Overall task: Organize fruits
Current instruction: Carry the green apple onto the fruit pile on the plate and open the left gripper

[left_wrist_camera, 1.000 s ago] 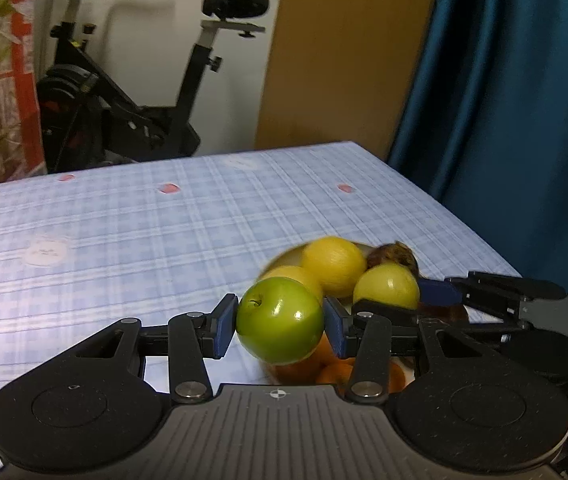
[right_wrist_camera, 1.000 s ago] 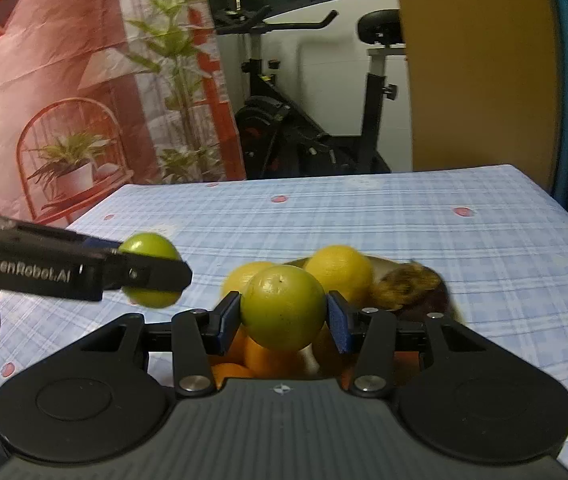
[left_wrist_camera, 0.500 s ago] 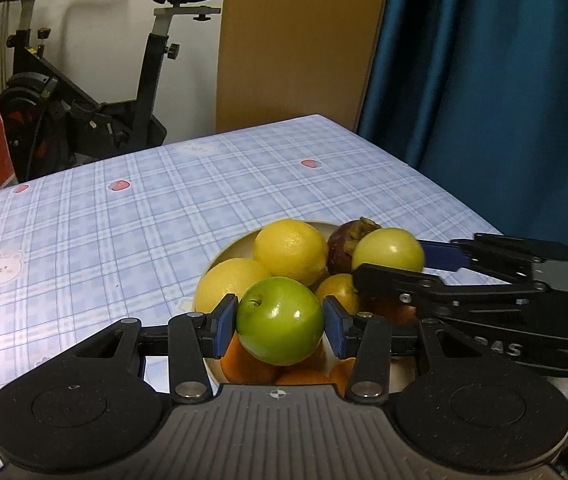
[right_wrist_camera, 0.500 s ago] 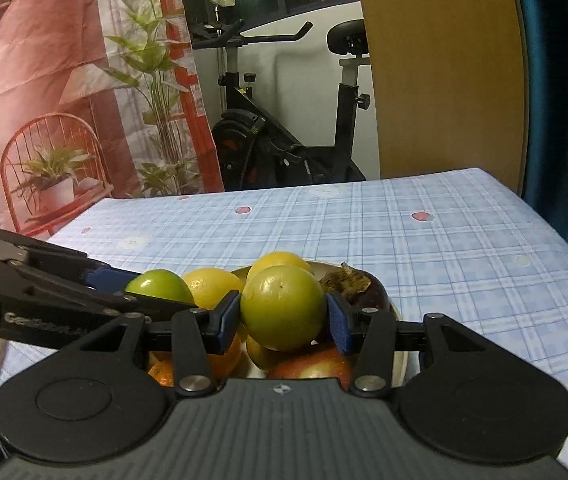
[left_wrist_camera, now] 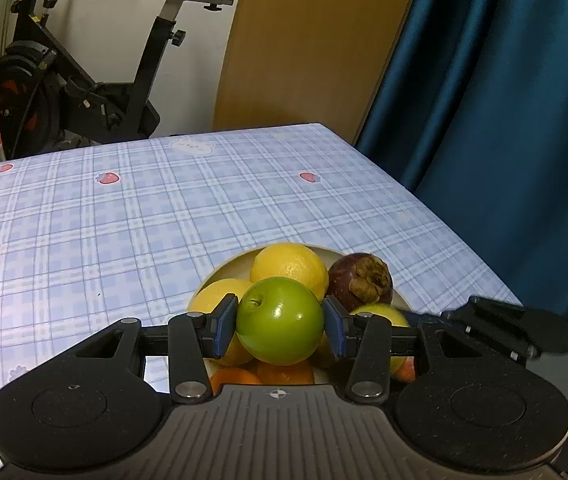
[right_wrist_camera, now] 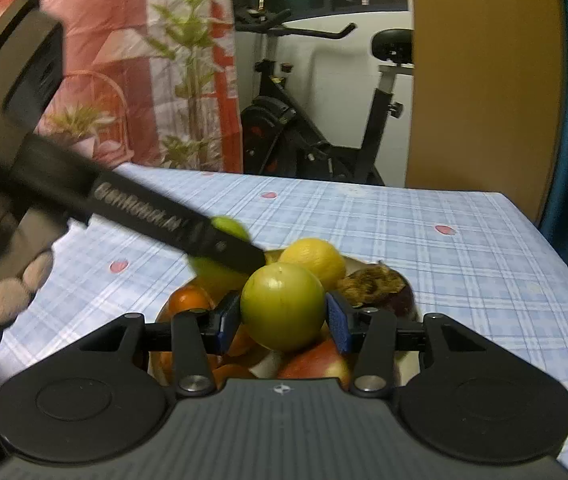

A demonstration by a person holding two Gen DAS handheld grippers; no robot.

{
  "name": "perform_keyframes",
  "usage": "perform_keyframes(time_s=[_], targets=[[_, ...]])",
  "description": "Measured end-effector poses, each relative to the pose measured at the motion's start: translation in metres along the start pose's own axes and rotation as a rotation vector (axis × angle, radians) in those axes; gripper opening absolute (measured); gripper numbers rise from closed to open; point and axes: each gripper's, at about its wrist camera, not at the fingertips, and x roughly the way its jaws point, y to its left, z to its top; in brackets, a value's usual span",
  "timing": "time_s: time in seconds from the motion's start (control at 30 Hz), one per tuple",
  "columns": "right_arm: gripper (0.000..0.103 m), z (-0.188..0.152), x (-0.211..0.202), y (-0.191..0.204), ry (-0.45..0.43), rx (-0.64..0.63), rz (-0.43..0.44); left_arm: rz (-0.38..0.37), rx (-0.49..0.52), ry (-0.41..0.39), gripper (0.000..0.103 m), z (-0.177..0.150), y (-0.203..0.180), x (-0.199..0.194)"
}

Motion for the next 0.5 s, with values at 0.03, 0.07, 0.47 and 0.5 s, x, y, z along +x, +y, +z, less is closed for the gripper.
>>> perform_keyframes(time_s=[0.03,0.07,0.47,0.5], targets=[[0.048,0.0,0.002,0.003,0.004,-0.01,-0.001,-0.002,-0.001,0.0,0.049,0.0,-0.002,0.0],[0.048,-0.002,0.002,0.003,0.009,-0.014,0.0,-0.006,0.0,0.002,0.049,0.004,-0.001,0.005],[0.049,-0.003,0.007,0.009,0.02,-0.041,-0.004,-0.012,0.033,0.013,0.049,0.003,-0.011,0.012],[0.049,-0.003,0.007,0.009,0.021,-0.044,-0.001,-0.013,0.033,0.015,0.049,0.004,-0.011,0.013]])
